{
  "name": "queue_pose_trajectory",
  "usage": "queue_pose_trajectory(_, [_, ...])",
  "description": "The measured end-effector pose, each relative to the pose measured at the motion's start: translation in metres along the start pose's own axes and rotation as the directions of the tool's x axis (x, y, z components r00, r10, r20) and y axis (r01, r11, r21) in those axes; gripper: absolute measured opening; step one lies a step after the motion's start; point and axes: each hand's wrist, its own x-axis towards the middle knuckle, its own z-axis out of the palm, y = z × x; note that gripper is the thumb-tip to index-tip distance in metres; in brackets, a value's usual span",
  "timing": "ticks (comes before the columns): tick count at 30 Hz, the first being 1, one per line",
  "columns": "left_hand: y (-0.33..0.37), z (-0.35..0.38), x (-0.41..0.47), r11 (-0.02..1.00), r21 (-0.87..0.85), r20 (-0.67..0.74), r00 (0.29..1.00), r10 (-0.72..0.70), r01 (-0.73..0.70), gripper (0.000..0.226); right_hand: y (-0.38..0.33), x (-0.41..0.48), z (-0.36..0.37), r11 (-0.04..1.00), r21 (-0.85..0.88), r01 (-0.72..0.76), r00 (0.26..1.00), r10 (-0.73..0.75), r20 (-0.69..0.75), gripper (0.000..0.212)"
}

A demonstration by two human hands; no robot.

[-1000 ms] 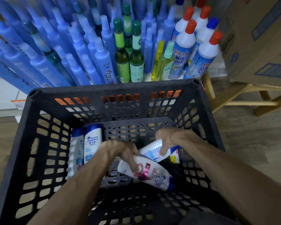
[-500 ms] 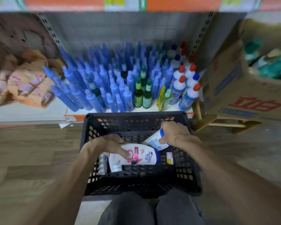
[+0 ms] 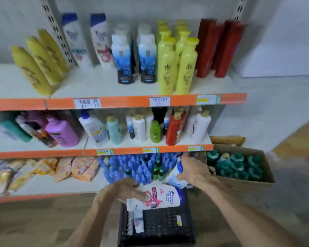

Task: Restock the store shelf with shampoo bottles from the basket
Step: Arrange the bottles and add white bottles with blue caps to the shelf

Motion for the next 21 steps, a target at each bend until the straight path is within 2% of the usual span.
queue_pose_trajectory(2, [0.028, -0.030, -0.043, 1.000, -0.002, -0.045, 0.999, 0.013, -0.013, 0.046, -0.010, -0.019, -0.054, 1.000, 0.009, 0.009, 0.998, -0.008, -0.064, 0.052])
queue_pose_trajectory(6, [0.076, -0.086, -0.107, 0.997, 0.032, -0.120, 0.990, 0.077, -0.074, 0.043, -0.030, -0.049, -0.147, 0.999, -0.006, 0.040, 0.984, -0.040, -0.171, 0.040])
queue_pose_trajectory(9, [0.100, -0.120, -0.146, 0.993, 0.018, -0.166, 0.979, 0.115, -0.114, 0.031, -0.045, -0.065, -0.205, 0.998, -0.006, 0.059, 0.963, -0.058, -0.264, 0.047])
queue_pose_trajectory(12, [0.112, -0.146, -0.179, 0.987, -0.063, -0.204, 0.970, 0.133, -0.149, 0.042, -0.056, -0.083, -0.257, 0.996, -0.018, 0.082, 0.945, -0.084, -0.317, 0.042])
queue_pose_trajectory(17, [0.110, -0.175, -0.212, 0.970, -0.144, -0.285, 0.947, 0.149, -0.196, 0.054, -0.075, -0.105, -0.319, 0.991, -0.095, 0.095, 0.917, -0.124, -0.379, 0.030])
queue_pose_trajectory(21, [0.108, -0.184, -0.224, 0.964, -0.184, -0.315, 0.940, 0.130, -0.195, 0.043, -0.088, -0.110, -0.331, 0.989, -0.117, 0.093, 0.922, -0.130, -0.365, 0.030])
